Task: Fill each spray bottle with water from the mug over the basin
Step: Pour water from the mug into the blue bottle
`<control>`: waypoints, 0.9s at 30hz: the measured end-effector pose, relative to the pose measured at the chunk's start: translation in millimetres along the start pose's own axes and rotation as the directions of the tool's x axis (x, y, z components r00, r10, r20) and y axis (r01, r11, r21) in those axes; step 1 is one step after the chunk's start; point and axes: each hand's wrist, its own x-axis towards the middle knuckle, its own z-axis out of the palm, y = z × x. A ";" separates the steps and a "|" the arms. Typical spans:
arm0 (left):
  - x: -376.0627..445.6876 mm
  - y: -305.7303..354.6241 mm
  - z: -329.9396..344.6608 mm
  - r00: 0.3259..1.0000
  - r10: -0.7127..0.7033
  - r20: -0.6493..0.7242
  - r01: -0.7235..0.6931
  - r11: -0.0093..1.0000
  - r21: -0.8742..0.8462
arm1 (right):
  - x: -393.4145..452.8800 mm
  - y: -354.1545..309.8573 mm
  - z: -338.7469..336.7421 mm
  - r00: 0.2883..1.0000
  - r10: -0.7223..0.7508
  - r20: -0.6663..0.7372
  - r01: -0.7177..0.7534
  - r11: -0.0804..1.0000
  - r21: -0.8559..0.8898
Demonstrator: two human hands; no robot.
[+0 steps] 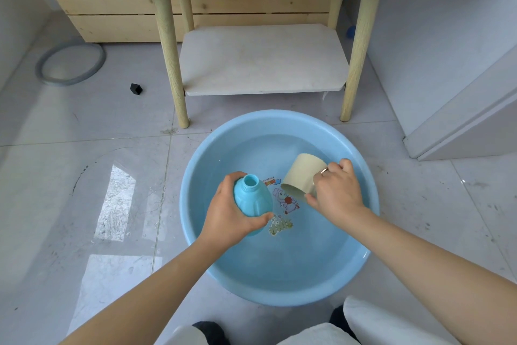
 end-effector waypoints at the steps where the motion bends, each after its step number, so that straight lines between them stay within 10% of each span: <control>1: 0.0 -0.2 0.1 1.000 0.002 0.001 -0.002 1.000 0.000 | -1.1 -1.2 -1.4 1.000 -0.007 0.000 0.007 0.999 0.038; 6: 0.0 -1.6 0.0 0.999 0.032 0.007 -0.032 0.999 0.017 | -0.9 -1.2 -12.0 0.978 0.199 0.063 -0.208 0.903 0.377; 11: -0.2 0.1 -0.4 1.000 0.027 -0.012 -0.027 1.000 0.014 | 1.3 5.9 -30.4 0.885 0.358 0.299 -0.460 0.563 0.687; 16: 1.4 2.5 0.5 0.999 0.033 -0.012 -0.033 0.999 0.003 | -2.9 8.5 -46.1 0.891 0.370 0.263 -0.383 0.303 0.873; 27: 2.0 6.8 1.2 0.999 0.044 0.016 -0.045 0.999 0.019 | -8.8 -12.6 -80.2 0.889 0.336 -0.311 0.034 0.629 0.777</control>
